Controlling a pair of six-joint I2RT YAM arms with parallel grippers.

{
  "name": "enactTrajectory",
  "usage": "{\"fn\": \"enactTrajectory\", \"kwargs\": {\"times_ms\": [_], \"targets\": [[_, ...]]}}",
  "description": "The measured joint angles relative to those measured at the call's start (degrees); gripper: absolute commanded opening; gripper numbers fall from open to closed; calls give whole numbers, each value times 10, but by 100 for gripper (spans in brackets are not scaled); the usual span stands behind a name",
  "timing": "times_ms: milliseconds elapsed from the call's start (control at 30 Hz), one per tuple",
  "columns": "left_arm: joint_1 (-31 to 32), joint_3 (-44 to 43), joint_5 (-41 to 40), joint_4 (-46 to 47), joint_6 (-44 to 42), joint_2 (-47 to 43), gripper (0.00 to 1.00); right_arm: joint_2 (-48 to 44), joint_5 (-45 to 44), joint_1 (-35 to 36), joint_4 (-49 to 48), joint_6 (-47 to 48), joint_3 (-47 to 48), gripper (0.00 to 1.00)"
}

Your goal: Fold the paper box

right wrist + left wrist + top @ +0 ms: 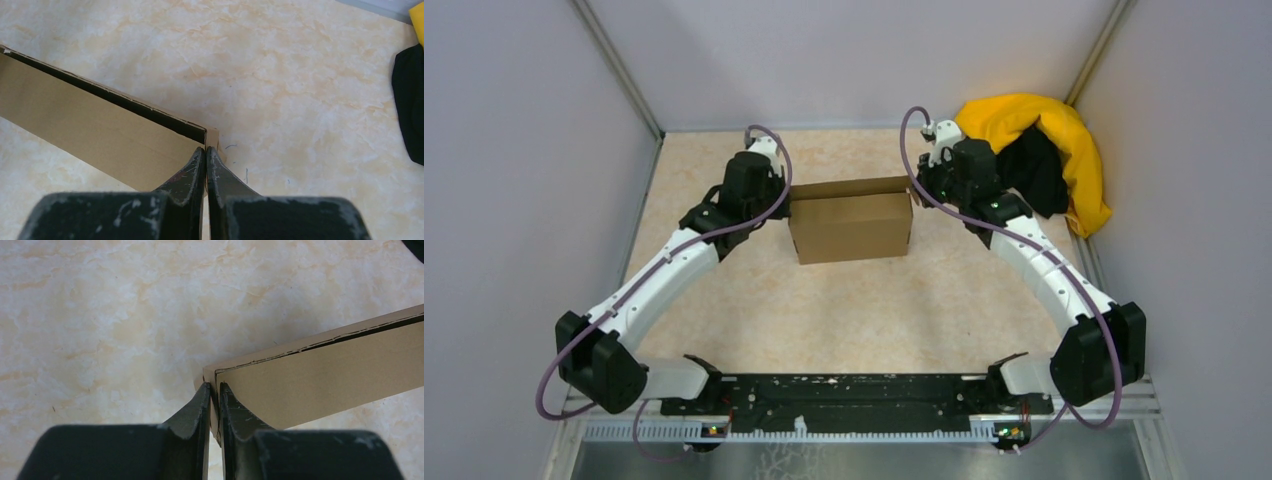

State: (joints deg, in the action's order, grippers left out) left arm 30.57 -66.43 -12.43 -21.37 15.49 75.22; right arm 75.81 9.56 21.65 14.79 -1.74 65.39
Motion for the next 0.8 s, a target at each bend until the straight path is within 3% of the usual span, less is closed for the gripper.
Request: {"fn": "enactTrajectory", "kwargs": {"times_ms": [800], "targets": [[-7, -37, 25, -47, 17, 18, 16, 0, -4, 0, -1, 0, 0, 0]]}}
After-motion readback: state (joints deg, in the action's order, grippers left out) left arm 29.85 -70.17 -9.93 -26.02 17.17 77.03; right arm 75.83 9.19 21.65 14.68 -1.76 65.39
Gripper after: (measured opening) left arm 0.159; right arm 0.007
